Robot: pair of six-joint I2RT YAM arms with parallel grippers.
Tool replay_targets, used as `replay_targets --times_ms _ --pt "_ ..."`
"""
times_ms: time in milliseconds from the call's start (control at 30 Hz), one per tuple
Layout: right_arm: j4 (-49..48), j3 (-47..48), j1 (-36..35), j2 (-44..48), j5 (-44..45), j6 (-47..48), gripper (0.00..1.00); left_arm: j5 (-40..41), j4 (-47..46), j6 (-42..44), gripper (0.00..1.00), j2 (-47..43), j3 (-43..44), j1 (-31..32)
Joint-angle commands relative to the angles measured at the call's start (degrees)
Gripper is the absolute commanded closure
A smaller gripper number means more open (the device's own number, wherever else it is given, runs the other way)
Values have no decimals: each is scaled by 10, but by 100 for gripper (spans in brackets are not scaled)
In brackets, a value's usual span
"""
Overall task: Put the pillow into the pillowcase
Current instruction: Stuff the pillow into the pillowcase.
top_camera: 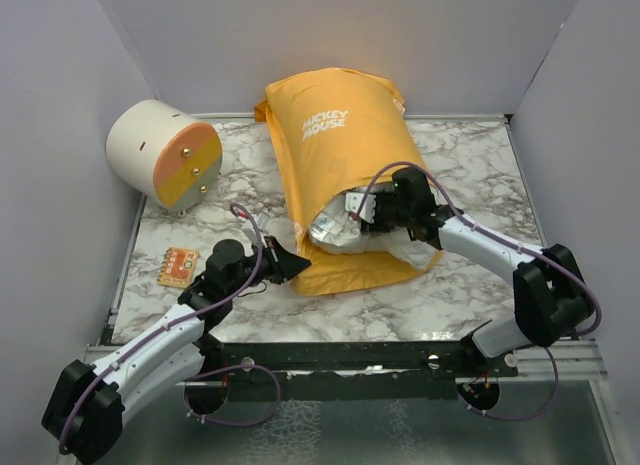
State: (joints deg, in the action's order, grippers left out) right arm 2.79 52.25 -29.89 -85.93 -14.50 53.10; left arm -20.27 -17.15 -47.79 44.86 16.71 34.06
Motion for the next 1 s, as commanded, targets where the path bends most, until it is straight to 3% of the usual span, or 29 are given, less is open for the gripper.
replay_targets --times_ms 0,67,167,300,367,433,533,600,700,867,967 --pt "220 22 22 31 -234 110 44 -79 68 -29 100 -31 5 26" --pt "330 56 22 63 -298 116 34 -74 92 -17 99 -21 27 26" --pt "462 116 22 113 -370 115 27 -65 139 17 80 5 70 26" --pt "493 177 59 180 -403 25 23 -35 211 60 68 16 123 25" --pt "494 209 121 191 -409 -15 22 -17 247 78 66 15 138 25" --pt "501 225 228 191 -458 -19 20 -1 278 93 63 12 148 25" --pt "494 234 391 172 -528 -22 18 30 338 123 52 0 173 26" --pt "500 242 440 142 -510 -17 18 42 369 140 44 -13 193 24" --pt "503 221 451 103 -442 15 17 46 401 161 37 -24 225 24" --pt "453 129 451 67 -361 53 16 35 435 190 35 -1 283 24" --pt "419 79 451 54 -356 61 14 4 424 207 35 28 344 24"
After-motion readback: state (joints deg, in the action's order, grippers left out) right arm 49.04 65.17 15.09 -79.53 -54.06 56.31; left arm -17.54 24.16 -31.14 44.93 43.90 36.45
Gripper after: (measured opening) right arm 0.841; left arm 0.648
